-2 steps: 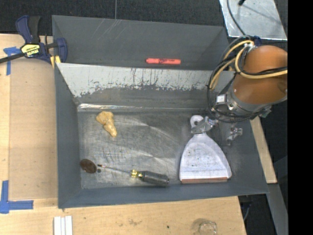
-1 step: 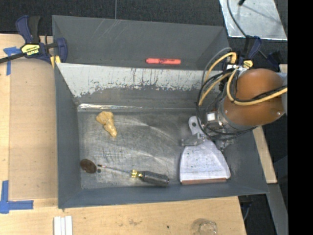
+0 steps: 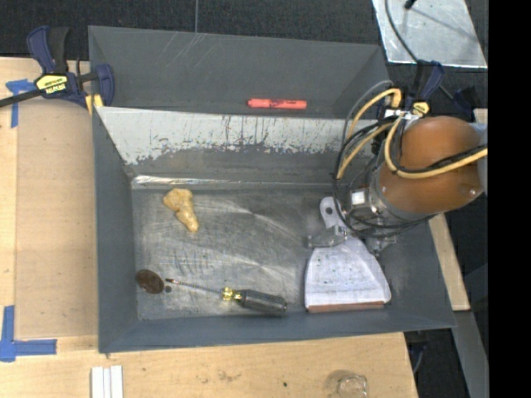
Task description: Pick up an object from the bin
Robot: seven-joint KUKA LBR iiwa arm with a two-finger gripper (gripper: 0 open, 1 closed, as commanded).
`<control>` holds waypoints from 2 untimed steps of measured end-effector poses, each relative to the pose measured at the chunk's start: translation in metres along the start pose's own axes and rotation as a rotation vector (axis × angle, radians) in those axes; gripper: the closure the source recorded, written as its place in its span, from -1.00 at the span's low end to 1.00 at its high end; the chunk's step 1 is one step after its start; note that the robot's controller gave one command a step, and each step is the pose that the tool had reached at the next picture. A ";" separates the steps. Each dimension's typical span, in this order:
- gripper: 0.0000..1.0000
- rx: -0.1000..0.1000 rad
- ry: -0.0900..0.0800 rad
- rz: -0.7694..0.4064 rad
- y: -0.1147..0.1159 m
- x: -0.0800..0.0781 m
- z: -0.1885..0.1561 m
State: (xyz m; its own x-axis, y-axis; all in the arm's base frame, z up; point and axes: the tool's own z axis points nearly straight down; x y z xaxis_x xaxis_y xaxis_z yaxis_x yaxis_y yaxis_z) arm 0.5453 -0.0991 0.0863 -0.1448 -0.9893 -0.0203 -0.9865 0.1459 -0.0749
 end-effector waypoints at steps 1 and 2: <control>1.00 0.021 0.000 -0.091 0.006 -0.008 -0.003; 1.00 0.023 -0.008 -0.162 0.004 -0.011 -0.003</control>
Offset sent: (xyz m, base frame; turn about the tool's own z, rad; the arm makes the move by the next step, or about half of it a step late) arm -0.0233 -0.0376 0.0310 -0.4722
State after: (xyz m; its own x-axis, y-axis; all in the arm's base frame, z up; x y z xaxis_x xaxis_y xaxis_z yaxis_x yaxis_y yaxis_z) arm 0.5424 -0.0872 0.0889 0.0167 -0.9998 -0.0137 -0.9948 -0.0153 -0.1008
